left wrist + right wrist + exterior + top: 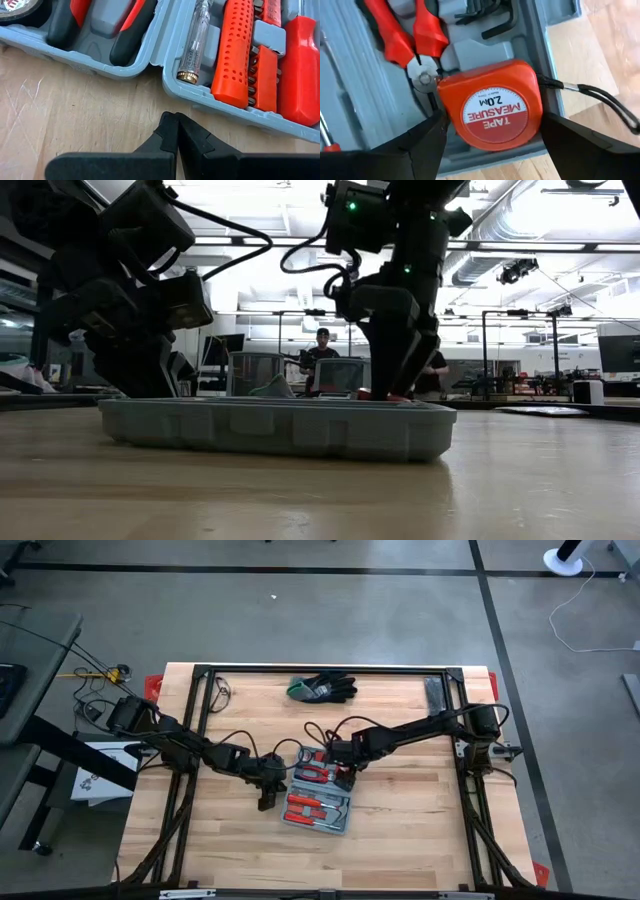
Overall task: Prefit tool cases
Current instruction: Put the measuring tape into the tool case
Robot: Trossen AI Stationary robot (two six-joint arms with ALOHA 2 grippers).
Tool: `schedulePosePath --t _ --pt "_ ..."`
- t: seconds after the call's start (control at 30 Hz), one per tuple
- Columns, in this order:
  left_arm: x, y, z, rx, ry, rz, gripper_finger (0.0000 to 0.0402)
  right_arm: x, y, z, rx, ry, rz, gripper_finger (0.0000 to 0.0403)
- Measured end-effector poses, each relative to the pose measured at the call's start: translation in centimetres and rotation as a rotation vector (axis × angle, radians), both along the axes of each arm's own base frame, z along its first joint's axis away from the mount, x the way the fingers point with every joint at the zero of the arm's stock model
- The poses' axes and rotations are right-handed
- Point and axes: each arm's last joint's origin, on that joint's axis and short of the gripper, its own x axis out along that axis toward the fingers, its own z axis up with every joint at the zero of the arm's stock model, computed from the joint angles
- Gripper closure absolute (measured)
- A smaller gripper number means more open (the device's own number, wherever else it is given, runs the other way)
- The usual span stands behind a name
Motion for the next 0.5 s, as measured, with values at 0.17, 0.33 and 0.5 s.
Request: schedulePosePath --t 0.17,0.33,0.5 --pt "0.0 0.0 0.0 0.003 -0.001 -0.004 0.0401 0.1 0.0 0.6 -0.002 0.015 0.008 0.0100" --pt "0.0 0.0 0.0 0.000 0.001 -0.004 0.0401 0.6 0.0 2.1 -0.009 0.012 -0.026 0.0099" --pt "0.0 0.0 0.0 -0.012 0.011 0.003 0.0401 1.3 0.3 3.9 -0.055 -0.037 -0.096 0.0099"
